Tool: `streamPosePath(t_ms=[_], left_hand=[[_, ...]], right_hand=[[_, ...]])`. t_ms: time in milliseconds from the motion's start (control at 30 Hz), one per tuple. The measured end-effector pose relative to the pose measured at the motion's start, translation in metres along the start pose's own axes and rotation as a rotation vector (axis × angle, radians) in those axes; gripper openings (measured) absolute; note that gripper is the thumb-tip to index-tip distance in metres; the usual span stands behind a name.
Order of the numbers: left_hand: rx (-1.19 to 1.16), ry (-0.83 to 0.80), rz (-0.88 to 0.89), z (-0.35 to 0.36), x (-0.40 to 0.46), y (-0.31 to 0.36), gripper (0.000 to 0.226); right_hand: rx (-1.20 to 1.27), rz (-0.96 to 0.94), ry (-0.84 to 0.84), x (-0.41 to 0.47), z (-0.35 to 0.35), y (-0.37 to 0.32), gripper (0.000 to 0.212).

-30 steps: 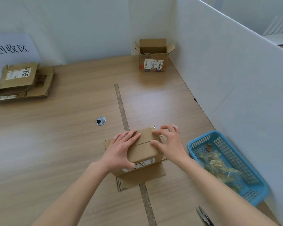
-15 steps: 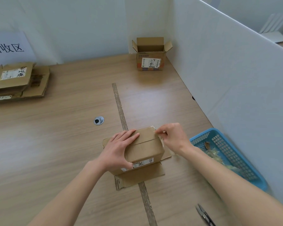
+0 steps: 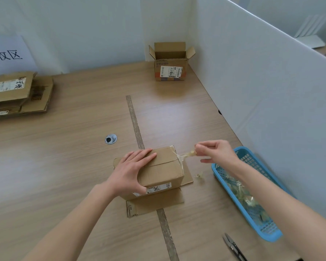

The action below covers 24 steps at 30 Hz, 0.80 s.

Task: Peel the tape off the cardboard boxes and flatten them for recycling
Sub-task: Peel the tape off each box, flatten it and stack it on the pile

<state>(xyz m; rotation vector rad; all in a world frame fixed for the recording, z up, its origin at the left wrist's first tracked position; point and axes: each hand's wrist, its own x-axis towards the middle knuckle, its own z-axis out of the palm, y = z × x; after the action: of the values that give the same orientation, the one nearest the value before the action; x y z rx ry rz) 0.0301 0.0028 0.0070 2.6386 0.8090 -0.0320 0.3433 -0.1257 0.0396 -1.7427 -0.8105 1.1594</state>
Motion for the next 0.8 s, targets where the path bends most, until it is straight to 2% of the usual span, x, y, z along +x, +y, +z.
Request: streamPosePath(t_ms=[67,133,233,333,467,533,600,700,767,800], left_hand=[[0.0,-0.002,-0.006,0.0,-0.002,-0.001,0.117],[-0.002,-0.007,-0.025,-0.001,-0.004,-0.002,0.117],[0.022,-0.02,-0.038,-0.003,-0.002,0.001,0.118],[0.013,-0.038,-0.035,-0.003,-0.002,0.004,0.119],[0.022,-0.01,-0.039,-0.001,-0.004,0.003,0.119],[0.017,-0.003,-0.036,0.001,-0.004,0.003,0.12],[0.007,0.001,-0.03,0.002,-0.005,0.001,0.12],[0.008,0.02,-0.016,0.002,-0.005,0.0,0.118],[0.005,0.03,-0.014,0.002,-0.006,0.002,0.117],[-0.002,0.036,-0.014,0.002,-0.007,0.002,0.117]], right_hand=[[-0.039,-0.044,0.14,0.002,-0.013,-0.012,0.015],[-0.244,-0.12,0.285,0.001,-0.03,-0.021,0.011],[-0.582,-0.233,0.243,-0.01,-0.028,-0.028,0.024],[-0.735,-0.322,0.326,-0.017,-0.012,-0.034,0.038],[-0.708,-0.223,0.077,-0.024,0.037,-0.028,0.068],[-0.718,-0.147,0.08,-0.027,0.067,-0.018,0.073],[-0.691,-0.116,0.163,-0.029,0.084,-0.011,0.062],[-0.701,-0.174,0.279,-0.038,0.095,-0.004,0.032],[-0.839,-0.248,0.282,-0.04,0.099,-0.005,0.022],[-0.925,-0.273,0.263,-0.039,0.099,-0.007,0.025]])
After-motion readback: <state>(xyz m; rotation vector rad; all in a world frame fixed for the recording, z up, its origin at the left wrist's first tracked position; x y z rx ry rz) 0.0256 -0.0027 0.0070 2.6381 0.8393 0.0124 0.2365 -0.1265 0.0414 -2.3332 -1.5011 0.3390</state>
